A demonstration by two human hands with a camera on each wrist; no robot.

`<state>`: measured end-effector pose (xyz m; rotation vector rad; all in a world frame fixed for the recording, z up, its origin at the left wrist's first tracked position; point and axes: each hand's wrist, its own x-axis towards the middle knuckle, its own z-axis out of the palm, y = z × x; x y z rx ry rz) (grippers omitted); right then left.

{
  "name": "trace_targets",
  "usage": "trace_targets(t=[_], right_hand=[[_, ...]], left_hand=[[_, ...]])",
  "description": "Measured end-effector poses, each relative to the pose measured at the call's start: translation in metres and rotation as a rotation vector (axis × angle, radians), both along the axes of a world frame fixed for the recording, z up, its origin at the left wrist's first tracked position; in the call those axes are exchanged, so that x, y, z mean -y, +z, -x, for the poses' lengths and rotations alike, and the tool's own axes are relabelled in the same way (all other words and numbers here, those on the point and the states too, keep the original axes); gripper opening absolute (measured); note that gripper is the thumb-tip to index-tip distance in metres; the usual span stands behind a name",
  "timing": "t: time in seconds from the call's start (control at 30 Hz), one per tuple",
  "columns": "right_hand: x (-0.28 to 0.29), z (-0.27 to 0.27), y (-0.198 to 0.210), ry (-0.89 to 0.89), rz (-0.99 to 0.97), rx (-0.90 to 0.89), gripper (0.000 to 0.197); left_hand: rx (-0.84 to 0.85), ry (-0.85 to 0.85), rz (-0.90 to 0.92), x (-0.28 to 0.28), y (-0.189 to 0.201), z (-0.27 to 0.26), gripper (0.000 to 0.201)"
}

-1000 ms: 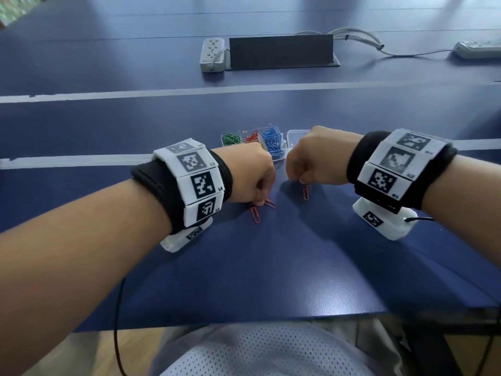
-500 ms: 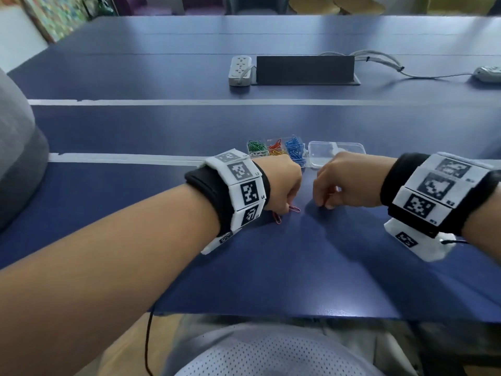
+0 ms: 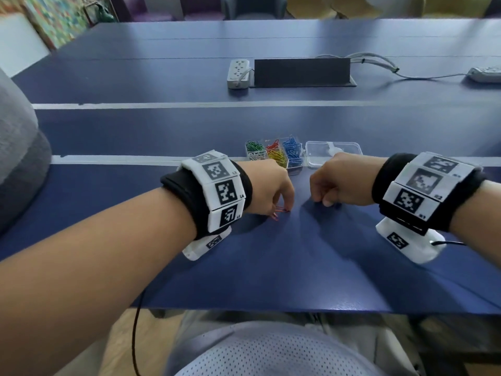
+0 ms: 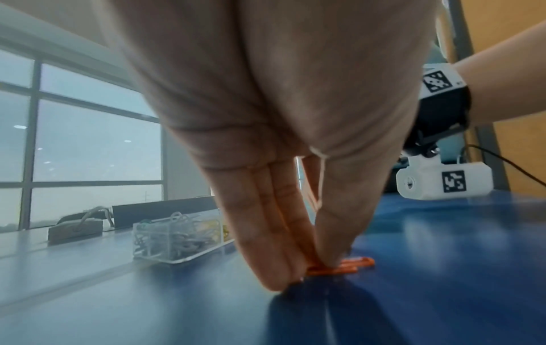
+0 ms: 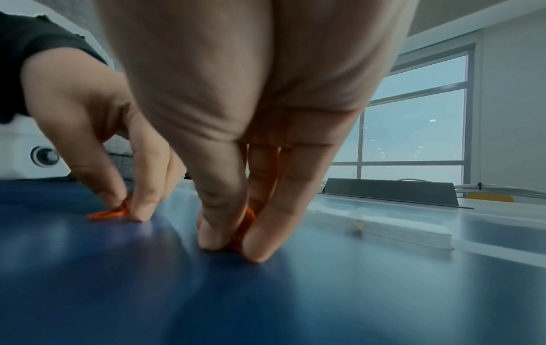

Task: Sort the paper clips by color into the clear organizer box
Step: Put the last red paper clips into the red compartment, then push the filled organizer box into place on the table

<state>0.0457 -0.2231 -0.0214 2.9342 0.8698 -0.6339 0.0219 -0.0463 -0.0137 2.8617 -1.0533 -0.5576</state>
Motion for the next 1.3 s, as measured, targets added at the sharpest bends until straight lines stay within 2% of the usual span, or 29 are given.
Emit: trace_targets(t=[0.17, 0.23, 0.37, 0.53, 0.7, 0.83, 0.93, 1.1, 1.2, 1.3], right_hand=[[-0.008, -0.005, 0.010, 0.008, 0.035, -0.014, 0.022], [-0.014, -0.011, 0.018, -0.034, -0.007, 0.035, 0.020], [-0.034, -0.037, 0.033, -0.126, -0.159, 0.199, 0.022], [-0.067, -0.062, 0.038, -0.238, -0.295, 0.171, 0.017], [-0.085, -0.073, 0.030, -0.284, -0.286, 0.199, 0.019], [-0.086, -0.073, 0.029, -0.317, -0.292, 0.175, 0.018], [-0.078, -0.073, 0.029, -0.315, -0.334, 0.214, 0.020], [-0.050, -0.069, 0.030, -0.343, -0.357, 0.287, 0.022], [-0.030, -0.063, 0.027, -0.361, -0.336, 0.281, 0.025], [-0.014, -0.057, 0.023, -0.382, -0.348, 0.265, 0.024]], left_hand=[[0.002, -0.033, -0.044, -0.003, -0.002, 0.001, 0.038], [0.010, -0.038, -0.055, -0.004, -0.003, 0.000, 0.041], [0.010, -0.032, -0.040, -0.004, -0.003, 0.000, 0.028], [-0.001, -0.028, -0.047, -0.003, -0.003, 0.001, 0.023], [-0.023, 0.050, -0.028, -0.010, -0.013, 0.002, 0.014], [0.004, 0.045, -0.019, -0.015, -0.012, 0.001, 0.018], [0.017, 0.149, 0.026, -0.021, -0.006, -0.004, 0.019], [0.190, 0.374, 0.217, -0.027, 0.003, -0.040, 0.019], [0.257, 0.453, 0.225, -0.016, 0.006, -0.063, 0.019], [0.296, 0.436, 0.155, -0.004, 0.006, -0.078, 0.020]])
